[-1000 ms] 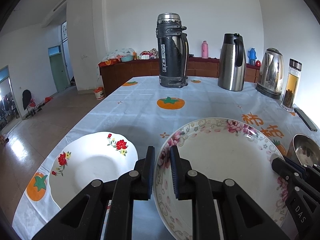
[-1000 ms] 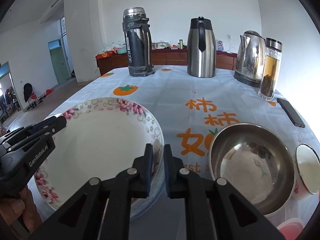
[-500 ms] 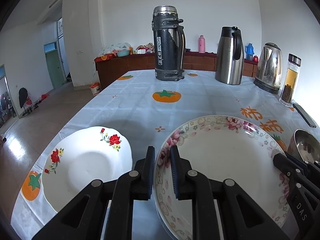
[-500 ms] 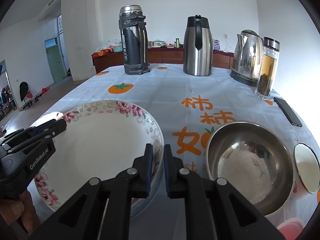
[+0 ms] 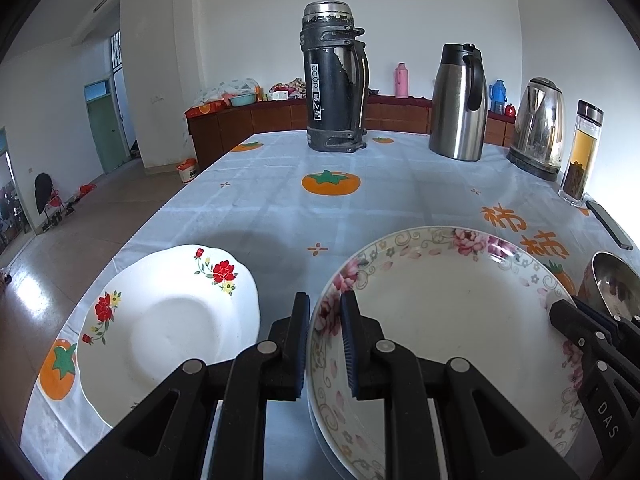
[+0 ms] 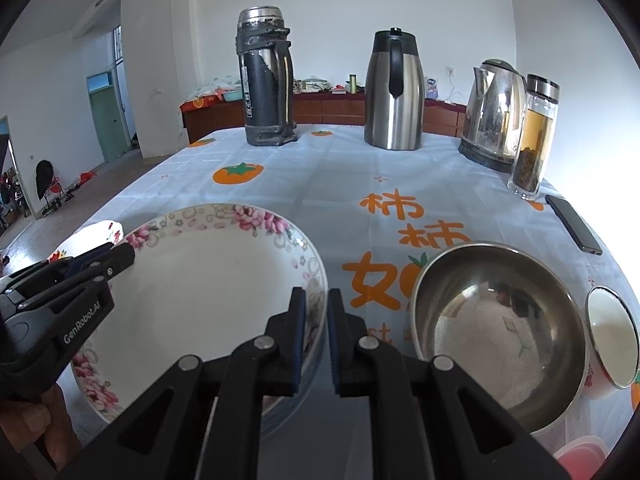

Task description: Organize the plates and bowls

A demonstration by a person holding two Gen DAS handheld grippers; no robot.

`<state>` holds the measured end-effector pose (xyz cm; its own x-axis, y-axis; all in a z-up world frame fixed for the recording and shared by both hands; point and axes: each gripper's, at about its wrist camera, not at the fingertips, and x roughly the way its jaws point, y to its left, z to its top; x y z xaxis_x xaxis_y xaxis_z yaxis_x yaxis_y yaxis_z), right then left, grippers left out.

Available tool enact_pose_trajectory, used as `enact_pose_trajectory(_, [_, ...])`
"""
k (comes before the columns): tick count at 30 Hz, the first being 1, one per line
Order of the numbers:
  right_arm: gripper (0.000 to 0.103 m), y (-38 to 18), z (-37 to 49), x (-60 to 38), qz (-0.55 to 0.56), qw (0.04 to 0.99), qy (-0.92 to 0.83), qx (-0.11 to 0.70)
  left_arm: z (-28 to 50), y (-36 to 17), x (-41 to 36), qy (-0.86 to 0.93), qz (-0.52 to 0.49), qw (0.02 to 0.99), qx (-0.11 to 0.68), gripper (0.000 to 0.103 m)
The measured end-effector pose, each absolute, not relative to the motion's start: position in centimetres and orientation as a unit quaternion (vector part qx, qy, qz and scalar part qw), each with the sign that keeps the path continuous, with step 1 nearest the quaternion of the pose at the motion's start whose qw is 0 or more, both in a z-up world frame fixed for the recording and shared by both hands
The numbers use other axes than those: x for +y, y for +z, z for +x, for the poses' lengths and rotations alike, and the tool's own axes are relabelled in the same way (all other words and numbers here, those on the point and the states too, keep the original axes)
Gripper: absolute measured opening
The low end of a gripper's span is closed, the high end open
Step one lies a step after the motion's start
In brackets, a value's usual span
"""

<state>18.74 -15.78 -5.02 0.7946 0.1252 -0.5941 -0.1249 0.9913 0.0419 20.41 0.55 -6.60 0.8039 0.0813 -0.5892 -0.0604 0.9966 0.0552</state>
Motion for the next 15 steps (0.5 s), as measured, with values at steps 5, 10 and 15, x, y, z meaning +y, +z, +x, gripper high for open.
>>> enact_pose_trajectory(5, [0.011, -5.02, 18.75, -15.71, -0.001, 0.947, 0.066, 0.314, 20.64, -6.78, 0.56, 0.036, 0.019, 0.948, 0.315, 0.018])
enact_pose_trajectory(10, [0.011, -5.12, 18.72, -15.73, -0.007, 0.947, 0.063, 0.316, 20.78, -7.10, 0.46, 0.036, 0.023, 0.946, 0.322, 0.018])
enact_pose_trajectory(15, [0.011, -5.24, 18.78, -15.54, -0.016, 0.946, 0.060, 0.319, 20.85, -7.27, 0.43, 0.035, 0.025, 0.944, 0.327, 0.019])
